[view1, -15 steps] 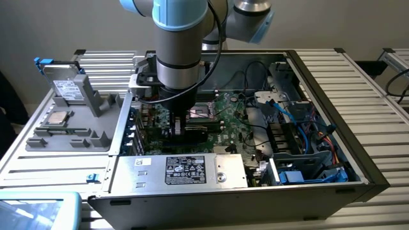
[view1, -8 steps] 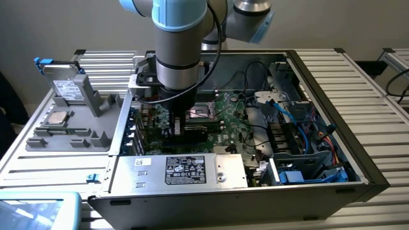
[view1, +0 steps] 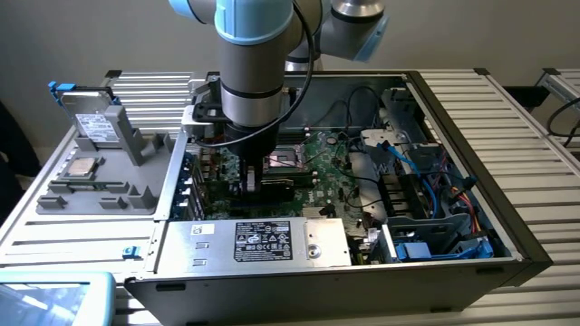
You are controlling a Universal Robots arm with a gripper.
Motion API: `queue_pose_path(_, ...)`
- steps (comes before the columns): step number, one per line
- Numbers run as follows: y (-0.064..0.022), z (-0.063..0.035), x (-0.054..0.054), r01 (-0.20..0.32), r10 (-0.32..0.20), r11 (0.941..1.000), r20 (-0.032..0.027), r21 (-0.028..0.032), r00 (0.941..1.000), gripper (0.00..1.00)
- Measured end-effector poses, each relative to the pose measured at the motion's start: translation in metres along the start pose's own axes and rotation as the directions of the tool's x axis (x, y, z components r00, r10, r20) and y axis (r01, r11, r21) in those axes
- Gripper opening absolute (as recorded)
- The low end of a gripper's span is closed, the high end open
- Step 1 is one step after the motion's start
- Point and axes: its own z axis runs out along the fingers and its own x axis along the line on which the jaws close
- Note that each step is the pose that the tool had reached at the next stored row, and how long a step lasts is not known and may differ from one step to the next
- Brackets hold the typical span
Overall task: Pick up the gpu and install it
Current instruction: 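Insert the gpu into the slot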
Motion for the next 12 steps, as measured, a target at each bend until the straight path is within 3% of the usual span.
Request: queue_pose_path(12, 0.0, -0.0006, 0.0, 0.0, 0.0, 1.0, -0.0001, 0.0005, 1.0, 0.29)
